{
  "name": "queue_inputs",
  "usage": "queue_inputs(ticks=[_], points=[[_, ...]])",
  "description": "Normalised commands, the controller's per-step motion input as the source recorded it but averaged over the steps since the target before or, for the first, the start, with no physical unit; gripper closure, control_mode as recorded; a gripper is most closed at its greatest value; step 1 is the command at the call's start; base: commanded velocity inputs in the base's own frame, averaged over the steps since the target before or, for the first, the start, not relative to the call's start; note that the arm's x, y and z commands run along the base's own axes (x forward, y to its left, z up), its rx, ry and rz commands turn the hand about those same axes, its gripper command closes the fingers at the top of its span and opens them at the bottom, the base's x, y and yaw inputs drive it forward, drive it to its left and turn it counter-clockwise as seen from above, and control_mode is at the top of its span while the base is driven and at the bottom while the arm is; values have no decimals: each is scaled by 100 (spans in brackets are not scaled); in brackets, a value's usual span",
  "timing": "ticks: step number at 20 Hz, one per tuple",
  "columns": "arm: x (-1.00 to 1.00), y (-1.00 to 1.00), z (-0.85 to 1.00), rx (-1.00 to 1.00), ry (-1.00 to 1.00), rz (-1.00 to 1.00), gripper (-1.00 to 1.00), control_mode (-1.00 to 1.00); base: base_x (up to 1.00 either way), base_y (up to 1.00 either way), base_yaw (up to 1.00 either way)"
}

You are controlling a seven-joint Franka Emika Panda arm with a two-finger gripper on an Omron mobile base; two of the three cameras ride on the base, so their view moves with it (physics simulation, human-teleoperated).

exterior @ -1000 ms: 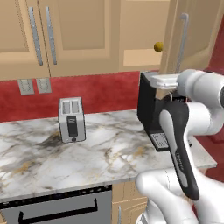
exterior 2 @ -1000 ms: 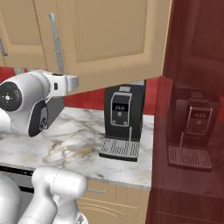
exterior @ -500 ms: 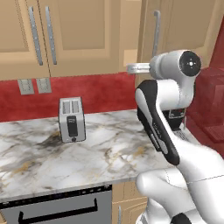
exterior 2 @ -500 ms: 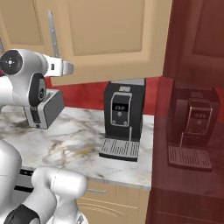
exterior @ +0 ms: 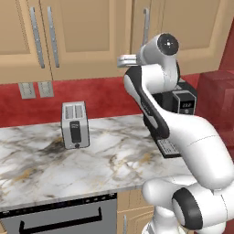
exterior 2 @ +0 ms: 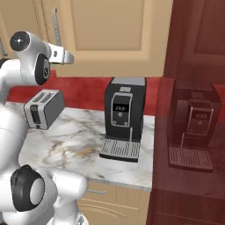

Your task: Pick the lemon from the counter and place it in the cabinet. Then close the cabinet.

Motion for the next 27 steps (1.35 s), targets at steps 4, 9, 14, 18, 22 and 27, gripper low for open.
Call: queue_inputs(ticks=[4, 9, 14, 18, 22, 27], points=[[84, 0, -72, 0, -7, 0, -100, -100, 0, 0, 0], [71, -9, -98, -3, -19, 0, -100, -100, 0, 0, 0], [77, -23, -81, -1, -17, 0, -100, -100, 0, 0, 0], [99, -38, -27, 0, -4, 2, -100, -100, 0, 0, 0], [100, -49, -1, 0, 0, 4, -100, -100, 0, 0, 0], [100, -63, 3, 1, 3, 6, -100, -100, 0, 0, 0]])
